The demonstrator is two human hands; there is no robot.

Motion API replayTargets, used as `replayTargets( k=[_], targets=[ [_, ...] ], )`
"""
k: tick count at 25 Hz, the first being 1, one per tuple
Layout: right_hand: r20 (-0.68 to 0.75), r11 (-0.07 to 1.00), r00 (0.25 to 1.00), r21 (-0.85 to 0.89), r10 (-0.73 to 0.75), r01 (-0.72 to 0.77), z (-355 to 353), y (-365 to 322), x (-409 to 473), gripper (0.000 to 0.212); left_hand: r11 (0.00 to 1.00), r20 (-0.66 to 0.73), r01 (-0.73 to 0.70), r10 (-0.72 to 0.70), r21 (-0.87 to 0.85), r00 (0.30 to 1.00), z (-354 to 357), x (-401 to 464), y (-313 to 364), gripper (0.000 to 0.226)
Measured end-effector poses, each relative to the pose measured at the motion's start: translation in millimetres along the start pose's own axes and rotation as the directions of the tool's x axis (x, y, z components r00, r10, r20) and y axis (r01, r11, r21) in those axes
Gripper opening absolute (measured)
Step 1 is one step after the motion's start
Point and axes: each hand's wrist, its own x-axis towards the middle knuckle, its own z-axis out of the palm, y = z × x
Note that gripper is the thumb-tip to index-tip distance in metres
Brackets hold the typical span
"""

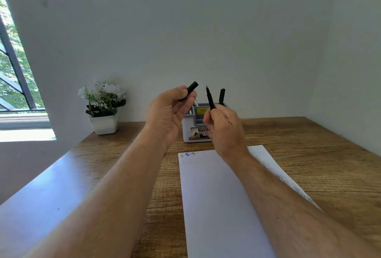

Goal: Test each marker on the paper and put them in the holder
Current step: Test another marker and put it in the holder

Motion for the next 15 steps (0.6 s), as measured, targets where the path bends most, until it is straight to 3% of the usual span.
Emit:
replayTargets(
  k=[4, 8, 11, 13, 15],
  targets=[
    [-0.033, 1.000, 0.999, 0.010, -0.015, 0.015, -2.0, -1.8, -1.4, 0.028, 1.000, 0.052, 0.010, -0.009, -0.015, 0.999, 0.2, -0.7, -0.2, 0.018],
    [-0.118, 0.999, 0.993, -0.045, 0.001, -0.007, -3.8, -4.7, -2.2, 0.027, 0.980, 0.062, 0.089, -0.102, 0.177, 0.993, -0.8, -1.7, -2.0, 0.040],
    [-0.170, 1.000, 0.985, -0.011, 0.006, -0.008, -10.5, -5.5, -2.1, 0.026, 0.948, 0.009, 0.149, -0.158, 0.281, 0.987, -1.4, -6.6, -3.8, 0.040],
    [-0.166, 0.999, 0.985, 0.039, 0.040, -0.034, -13.6, -5.7, -1.1, 0.025, 0.890, -0.034, 0.182, -0.186, 0.419, 0.982, -3.1, -6.5, -2.2, 0.033],
    [-0.153, 0.996, 0.985, 0.015, 0.084, -0.082, -14.1, -4.2, -0.7, 0.021, 0.714, -0.090, 0.215, -0.209, 0.666, 0.974, -3.4, -6.0, 3.3, 0.021]
  ],
)
